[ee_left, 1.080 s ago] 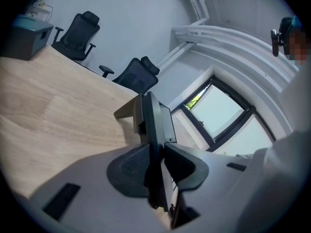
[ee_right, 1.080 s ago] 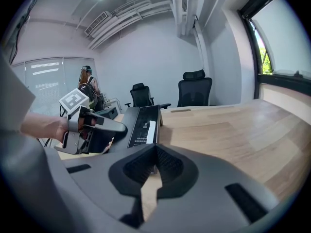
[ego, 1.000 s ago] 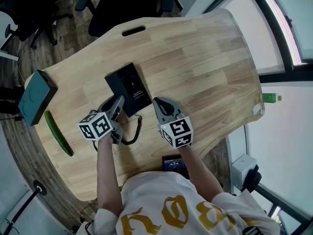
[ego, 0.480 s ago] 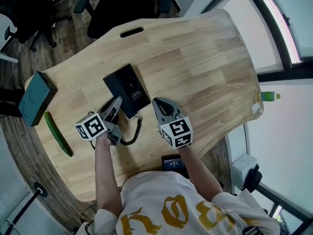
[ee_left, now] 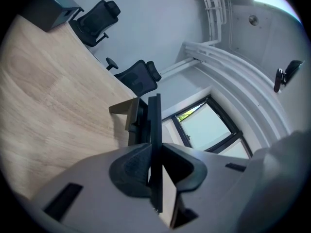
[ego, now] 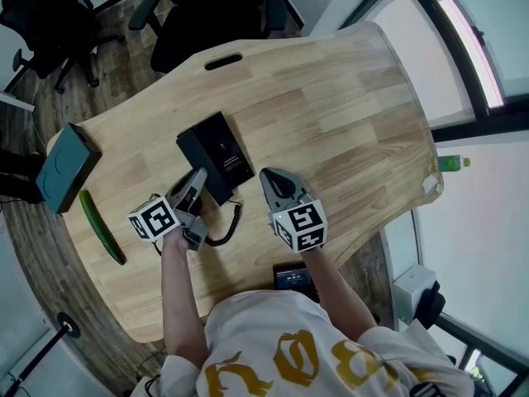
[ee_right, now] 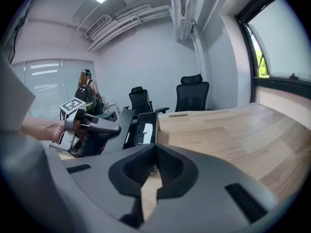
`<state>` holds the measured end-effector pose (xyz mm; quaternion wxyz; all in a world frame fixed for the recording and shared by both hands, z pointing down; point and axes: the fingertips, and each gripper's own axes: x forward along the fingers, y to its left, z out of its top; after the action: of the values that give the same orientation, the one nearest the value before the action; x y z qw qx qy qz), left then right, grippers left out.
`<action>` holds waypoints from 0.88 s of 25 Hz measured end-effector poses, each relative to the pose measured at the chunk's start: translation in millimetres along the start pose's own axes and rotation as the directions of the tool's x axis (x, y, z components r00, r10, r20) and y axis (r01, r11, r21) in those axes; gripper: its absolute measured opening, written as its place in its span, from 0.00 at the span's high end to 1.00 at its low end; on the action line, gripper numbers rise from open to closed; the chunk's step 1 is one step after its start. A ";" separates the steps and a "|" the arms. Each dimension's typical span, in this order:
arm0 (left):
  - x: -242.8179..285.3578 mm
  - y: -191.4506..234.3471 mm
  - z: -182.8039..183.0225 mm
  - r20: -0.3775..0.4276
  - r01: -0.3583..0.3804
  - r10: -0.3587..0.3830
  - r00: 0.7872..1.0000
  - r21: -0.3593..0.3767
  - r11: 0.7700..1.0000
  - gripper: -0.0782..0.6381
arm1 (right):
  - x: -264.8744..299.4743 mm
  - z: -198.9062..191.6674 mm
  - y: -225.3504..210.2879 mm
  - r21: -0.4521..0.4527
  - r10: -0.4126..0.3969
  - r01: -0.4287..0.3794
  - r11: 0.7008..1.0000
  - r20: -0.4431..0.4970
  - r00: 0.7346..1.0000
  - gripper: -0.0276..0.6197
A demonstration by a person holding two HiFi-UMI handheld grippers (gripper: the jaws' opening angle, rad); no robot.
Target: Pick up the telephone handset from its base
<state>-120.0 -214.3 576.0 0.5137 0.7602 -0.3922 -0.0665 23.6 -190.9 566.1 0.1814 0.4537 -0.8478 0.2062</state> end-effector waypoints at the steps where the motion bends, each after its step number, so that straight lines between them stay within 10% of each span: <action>1: -0.8 -3.2 1.1 0.004 0.006 -0.006 1.000 0.001 1.000 0.79 | -1.3 1.6 0.0 0.000 -0.003 0.003 1.000 0.005 1.000 0.95; 22: -53.1 -78.8 -16.2 0.013 0.145 -0.146 0.989 0.072 0.987 0.79 | -53.3 30.7 21.4 -0.019 -0.031 0.033 0.999 0.125 0.992 0.95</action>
<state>-106.5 -154.2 501.8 0.4765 0.8039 -0.3426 -0.0968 29.6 -158.9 509.7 0.1360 0.4773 -0.8522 0.1657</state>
